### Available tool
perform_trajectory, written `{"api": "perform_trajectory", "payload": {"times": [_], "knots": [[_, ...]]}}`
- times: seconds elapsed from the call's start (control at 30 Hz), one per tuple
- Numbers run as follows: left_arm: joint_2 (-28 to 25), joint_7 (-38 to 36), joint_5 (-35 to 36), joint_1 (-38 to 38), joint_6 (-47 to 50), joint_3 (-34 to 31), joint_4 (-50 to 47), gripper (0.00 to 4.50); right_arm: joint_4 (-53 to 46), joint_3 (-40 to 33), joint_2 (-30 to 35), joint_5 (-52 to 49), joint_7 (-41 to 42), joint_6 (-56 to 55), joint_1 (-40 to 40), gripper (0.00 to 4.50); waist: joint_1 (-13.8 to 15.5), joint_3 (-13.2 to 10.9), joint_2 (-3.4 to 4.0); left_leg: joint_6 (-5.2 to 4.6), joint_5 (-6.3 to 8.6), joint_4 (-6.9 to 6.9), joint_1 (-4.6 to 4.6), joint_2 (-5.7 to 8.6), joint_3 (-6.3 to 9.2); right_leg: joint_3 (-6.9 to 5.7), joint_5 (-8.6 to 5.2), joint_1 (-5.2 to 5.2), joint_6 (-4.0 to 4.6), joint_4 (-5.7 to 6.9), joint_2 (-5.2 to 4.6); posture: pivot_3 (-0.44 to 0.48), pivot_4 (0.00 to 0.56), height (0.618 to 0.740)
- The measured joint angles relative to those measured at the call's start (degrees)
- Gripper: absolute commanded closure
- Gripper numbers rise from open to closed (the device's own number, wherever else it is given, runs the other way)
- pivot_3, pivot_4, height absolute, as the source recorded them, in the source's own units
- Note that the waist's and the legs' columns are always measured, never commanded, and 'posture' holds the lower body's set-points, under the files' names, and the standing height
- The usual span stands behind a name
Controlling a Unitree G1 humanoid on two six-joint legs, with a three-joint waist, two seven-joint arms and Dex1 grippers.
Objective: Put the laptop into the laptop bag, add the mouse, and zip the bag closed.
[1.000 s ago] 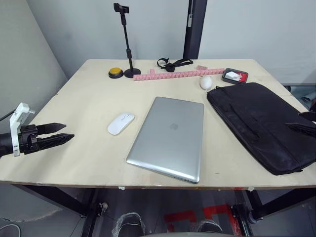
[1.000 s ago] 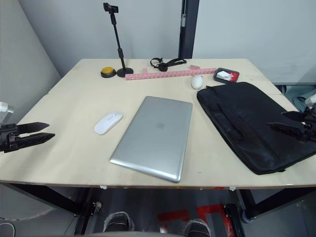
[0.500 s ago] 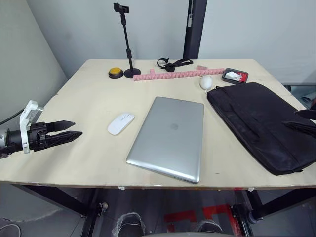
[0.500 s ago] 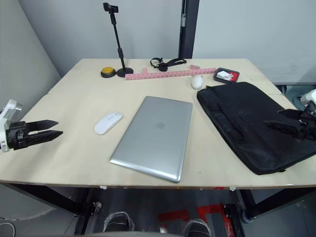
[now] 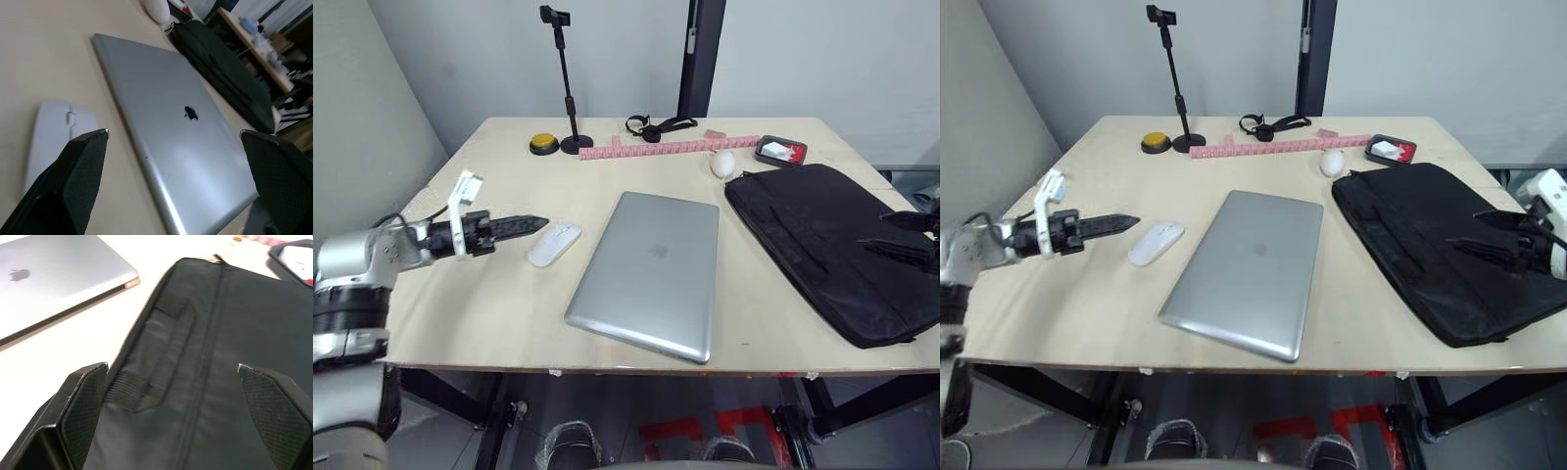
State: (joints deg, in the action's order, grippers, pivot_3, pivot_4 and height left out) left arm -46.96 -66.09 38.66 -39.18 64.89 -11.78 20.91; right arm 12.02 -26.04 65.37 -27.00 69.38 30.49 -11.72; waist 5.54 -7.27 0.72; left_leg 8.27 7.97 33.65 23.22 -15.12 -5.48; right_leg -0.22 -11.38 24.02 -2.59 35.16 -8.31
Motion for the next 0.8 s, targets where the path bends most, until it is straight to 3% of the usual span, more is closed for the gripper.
{"api": "perform_trajectory", "payload": {"times": [0.13,0.3,0.4,0.57,0.8], "knots": [[2.38,0.96,-0.91,-6.62,6.57,4.84,6.82,0.00,-5.93,0.53,-1.43,-0.65,-1.32,1.48,1.22,1.81,0.03,0.00,0.00,0.00,0.00,-0.02,-0.01,0.00,0.00,0.00,0.00,-0.01,0.00,-0.01,0.00,0.000,0.150,0.740],[4.33,1.13,-7.11,-11.99,8.42,15.17,16.56,0.00,-11.46,3.08,-2.65,-0.44,-2.98,1.48,1.92,3.61,0.11,-0.02,-0.02,0.01,0.00,-0.04,0.01,0.01,0.01,0.00,0.00,-0.02,0.00,-0.06,0.00,0.000,0.150,0.740],[7.47,0.60,-9.34,-18.21,9.72,17.49,25.05,0.00,-15.98,6.68,-3.79,-0.04,-4.44,1.49,1.68,4.49,0.43,-0.09,-0.09,0.02,-0.01,-0.04,0.00,0.01,0.03,-0.01,0.01,-0.02,0.00,-0.07,0.00,0.000,0.150,0.740],[11.45,-2.14,-11.04,-26.54,9.77,17.98,32.30,0.00,-24.32,14.32,-6.06,1.09,-6.25,1.09,0.83,4.49,0.67,-0.09,-0.09,0.04,0.00,-0.16,0.00,0.04,0.01,-0.01,0.03,-0.05,0.03,-0.22,-0.01,0.000,0.150,0.740],[14.48,-3.34,-18.80,-26.63,2.92,22.13,41.01,0.00,-19.88,28.49,-11.25,13.45,-13.90,-0.61,-6.60,4.49,0.05,-0.13,-0.10,0.09,-0.02,-0.32,0.00,0.04,0.02,-0.06,0.04,-0.06,0.01,-0.29,0.00,0.000,0.150,0.740]]}}
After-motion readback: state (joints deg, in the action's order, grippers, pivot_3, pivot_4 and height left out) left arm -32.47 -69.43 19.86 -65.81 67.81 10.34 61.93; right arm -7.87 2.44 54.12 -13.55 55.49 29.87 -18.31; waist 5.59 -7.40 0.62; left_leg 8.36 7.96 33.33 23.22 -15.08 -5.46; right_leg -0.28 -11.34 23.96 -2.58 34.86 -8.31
